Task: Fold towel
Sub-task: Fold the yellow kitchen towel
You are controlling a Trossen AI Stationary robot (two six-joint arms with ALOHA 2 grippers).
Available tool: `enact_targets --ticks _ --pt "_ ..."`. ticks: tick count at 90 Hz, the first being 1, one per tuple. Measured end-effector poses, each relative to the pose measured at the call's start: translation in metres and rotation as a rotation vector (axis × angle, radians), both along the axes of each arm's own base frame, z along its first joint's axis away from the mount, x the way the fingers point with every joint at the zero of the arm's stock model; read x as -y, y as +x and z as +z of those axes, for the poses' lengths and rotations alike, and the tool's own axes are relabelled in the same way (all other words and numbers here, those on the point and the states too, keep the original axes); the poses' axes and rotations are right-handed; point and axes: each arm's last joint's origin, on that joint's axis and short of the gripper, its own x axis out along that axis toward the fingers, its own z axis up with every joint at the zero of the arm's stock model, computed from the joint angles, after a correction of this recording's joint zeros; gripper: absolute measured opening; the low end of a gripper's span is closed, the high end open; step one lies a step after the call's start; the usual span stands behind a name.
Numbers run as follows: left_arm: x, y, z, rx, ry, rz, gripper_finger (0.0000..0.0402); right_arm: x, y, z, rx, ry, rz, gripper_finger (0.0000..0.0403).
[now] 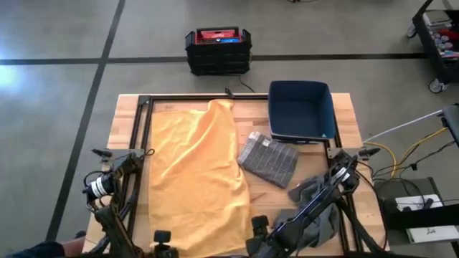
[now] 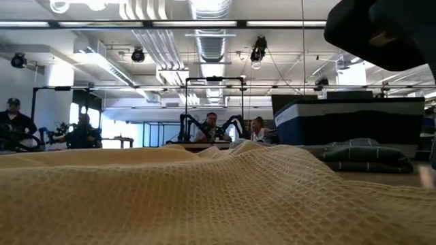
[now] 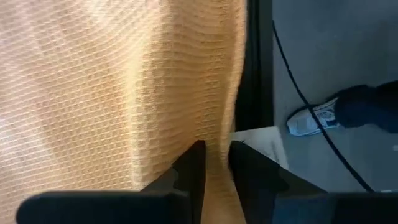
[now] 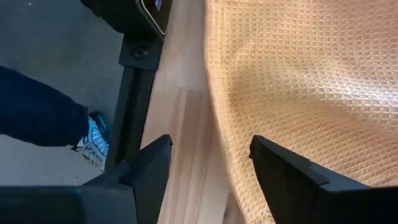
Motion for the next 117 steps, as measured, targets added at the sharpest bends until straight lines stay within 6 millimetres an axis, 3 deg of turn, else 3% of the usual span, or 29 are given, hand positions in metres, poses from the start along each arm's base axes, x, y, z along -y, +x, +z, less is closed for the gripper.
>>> enact_targets --ticks 35,58,69,78,88,99,117 --pt "-0.001 -0.001 -0.004 -0.001 -0.003 0.016 0.0061 -0.003 -0.002 -0.002 0.016 -0.028 0.028 0.0183" --pt "-0.001 -0.001 -0.004 -0.002 -0.003 0.015 0.0060 0.002 0.003 -0.030 0.035 -0.155 0.025 0.0161" --pt "-0.001 -0.002 -0.004 -0.004 -0.005 0.015 0.0058 0.002 0.004 -0.034 0.035 -0.171 0.032 0.0129" --pt "0.001 -0.001 -0.001 -0.008 -0.017 0.014 0.0037 0.003 0.003 -0.033 0.031 -0.176 0.034 0.0071" --pt "0.001 -0.002 0.011 -0.018 -0.023 0.010 0.0006 0.003 0.004 -0.023 -0.008 -0.202 0.039 0.0010" --pt "-0.002 -0.007 0.037 -0.010 -0.033 0.003 0.0002 0.000 0.008 -0.002 -0.031 -0.215 0.020 0.0006" --pt "-0.017 -0.023 0.087 0.016 -0.073 -0.013 0.0001 -0.003 0.012 0.050 -0.034 -0.242 -0.052 0.0001"
